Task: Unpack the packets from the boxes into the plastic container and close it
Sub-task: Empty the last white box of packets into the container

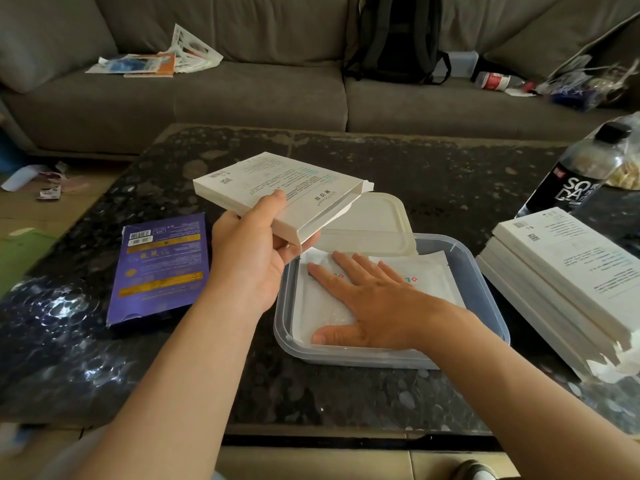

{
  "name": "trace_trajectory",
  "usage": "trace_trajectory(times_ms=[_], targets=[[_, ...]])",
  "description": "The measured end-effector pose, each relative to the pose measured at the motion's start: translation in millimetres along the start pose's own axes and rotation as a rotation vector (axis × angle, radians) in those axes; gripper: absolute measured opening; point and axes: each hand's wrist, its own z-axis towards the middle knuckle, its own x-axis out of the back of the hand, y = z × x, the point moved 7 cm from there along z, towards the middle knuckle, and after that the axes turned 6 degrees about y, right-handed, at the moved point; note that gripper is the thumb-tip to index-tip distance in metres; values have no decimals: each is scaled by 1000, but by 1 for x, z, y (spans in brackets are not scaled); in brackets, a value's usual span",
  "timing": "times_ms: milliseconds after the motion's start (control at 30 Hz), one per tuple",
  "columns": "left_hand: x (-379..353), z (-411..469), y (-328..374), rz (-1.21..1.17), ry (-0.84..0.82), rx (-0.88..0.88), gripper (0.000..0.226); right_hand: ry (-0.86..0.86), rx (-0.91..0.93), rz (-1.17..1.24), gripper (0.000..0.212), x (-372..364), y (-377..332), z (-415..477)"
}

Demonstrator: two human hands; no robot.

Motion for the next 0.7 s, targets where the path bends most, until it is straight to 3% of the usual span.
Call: trace_trajectory(times_ms=[233,367,467,700], targets=[[-3,-2,-3,15,-6,15,33,103,4,93,93,11,-3,-3],[-1,0,1,29,0,5,27,636,-45,326,41,61,6,-20],[1,0,2,28,3,14,30,882,-68,454,29,82,13,-31],[-6,-4,-3,26,-65,95,36,868,-21,478,45,80,3,-23]])
